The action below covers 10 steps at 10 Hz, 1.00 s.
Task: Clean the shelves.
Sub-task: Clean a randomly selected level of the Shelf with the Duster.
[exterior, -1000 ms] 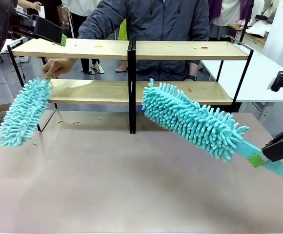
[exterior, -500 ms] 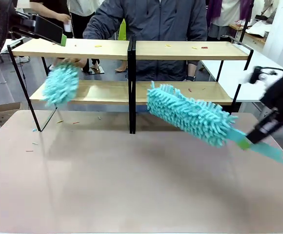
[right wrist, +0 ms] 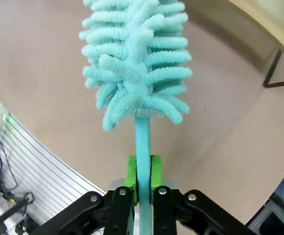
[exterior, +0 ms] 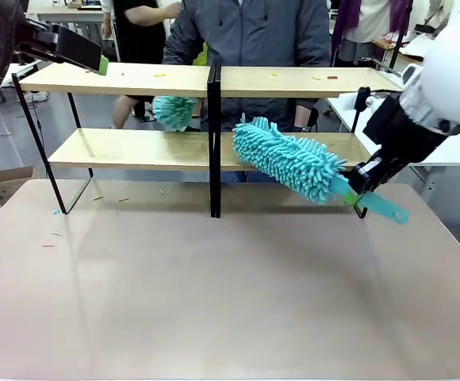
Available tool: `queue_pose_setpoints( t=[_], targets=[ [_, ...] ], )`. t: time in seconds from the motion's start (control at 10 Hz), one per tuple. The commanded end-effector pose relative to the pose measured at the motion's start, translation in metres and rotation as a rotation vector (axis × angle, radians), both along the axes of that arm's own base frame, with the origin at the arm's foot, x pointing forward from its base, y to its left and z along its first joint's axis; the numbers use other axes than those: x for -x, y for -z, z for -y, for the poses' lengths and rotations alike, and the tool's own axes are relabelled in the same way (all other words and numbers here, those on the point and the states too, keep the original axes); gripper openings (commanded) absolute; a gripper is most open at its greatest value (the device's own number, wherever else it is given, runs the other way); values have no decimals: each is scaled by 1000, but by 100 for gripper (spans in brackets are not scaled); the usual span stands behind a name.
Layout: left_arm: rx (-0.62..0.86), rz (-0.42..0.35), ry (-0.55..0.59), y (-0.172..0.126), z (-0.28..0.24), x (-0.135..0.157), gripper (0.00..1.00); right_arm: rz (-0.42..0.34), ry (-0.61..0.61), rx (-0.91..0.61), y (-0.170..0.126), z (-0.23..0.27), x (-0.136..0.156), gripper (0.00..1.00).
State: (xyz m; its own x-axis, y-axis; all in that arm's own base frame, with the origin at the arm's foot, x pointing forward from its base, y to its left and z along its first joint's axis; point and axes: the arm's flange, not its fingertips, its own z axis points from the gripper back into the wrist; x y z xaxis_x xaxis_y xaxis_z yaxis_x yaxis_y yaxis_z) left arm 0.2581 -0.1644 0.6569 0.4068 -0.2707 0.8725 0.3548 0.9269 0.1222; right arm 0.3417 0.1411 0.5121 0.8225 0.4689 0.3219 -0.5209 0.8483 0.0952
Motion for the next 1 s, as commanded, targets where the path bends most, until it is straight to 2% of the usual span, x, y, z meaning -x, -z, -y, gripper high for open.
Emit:
queue_pose_setpoints(
  t=[0.0,0.2,0.4,0.5,0.6,0.9],
  targets=[
    [1,3,0,-1,-2,1,100,-16,117,-9,6,-10,-13,13],
    [1,3,0,-1,-2,1,100,28,262,31,8,-3,-21,13],
    [1,3,0,-1,-2,1,100,39,396,81,1,13,-16,13],
    [1,3,0,-1,-2,1,100,30,488,148,-3,26,-14,13],
    [1,3,0,-1,-2,1,100,68,544,222,-6,38,-13,13],
    [1,3,0,-1,-2,1,100,75,587,268,-12,63,-6,13]
  ],
)
